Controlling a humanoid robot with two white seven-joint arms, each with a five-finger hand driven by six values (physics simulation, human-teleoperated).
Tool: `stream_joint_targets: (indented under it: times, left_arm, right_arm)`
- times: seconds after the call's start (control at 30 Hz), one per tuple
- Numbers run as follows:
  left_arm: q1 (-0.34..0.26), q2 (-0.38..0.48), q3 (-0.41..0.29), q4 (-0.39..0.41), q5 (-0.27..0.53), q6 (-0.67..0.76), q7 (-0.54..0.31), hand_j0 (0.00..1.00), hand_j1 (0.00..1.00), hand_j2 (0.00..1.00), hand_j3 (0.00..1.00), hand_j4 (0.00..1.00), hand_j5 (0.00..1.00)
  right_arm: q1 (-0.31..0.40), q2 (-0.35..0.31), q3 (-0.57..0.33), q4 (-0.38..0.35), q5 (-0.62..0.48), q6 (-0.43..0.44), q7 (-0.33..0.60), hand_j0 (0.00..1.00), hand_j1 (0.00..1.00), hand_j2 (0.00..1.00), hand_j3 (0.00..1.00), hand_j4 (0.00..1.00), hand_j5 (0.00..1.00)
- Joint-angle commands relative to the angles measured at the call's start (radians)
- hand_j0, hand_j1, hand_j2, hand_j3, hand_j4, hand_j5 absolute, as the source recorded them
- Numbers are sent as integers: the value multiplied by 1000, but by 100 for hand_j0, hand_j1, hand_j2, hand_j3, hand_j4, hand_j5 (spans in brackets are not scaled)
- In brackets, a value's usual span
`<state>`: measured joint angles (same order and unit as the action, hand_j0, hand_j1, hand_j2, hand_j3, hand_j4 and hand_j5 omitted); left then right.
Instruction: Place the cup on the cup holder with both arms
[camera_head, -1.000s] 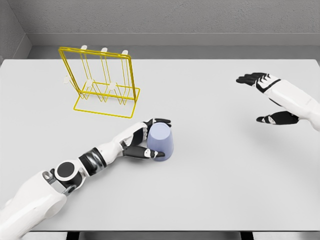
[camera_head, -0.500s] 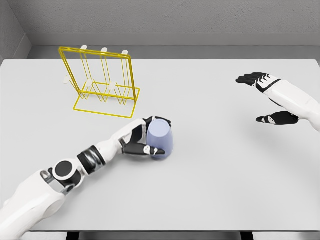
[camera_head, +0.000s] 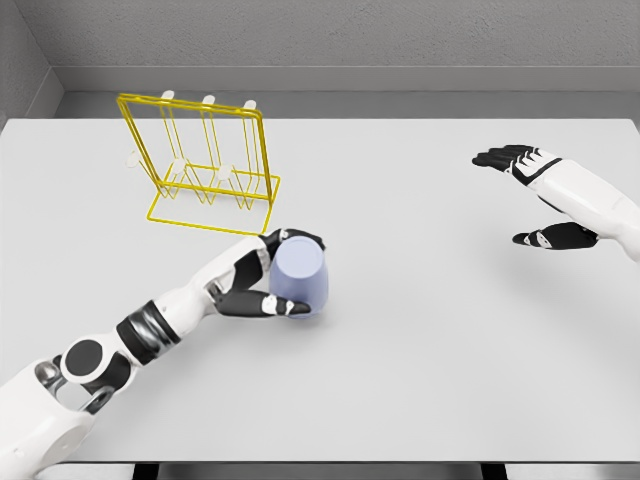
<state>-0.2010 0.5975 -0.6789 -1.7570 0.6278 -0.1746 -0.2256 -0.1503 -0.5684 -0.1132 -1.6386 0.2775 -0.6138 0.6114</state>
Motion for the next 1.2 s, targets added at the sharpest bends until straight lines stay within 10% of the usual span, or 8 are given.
stream_joint_targets:
  times: [0.0, 1.17]
  left_arm:
    - [0, 19, 22, -35, 6, 0, 0, 72, 72, 72, 72, 72, 72]
    - [-52, 125, 147, -42, 79, -39, 5, 70, 70, 70, 70, 70, 70]
  right_arm:
    - [0, -1, 0, 0, -7, 3, -1, 100, 100, 100, 100, 100, 100]
    - [11, 10, -26, 0, -7, 3, -1, 100, 100, 100, 100, 100, 100]
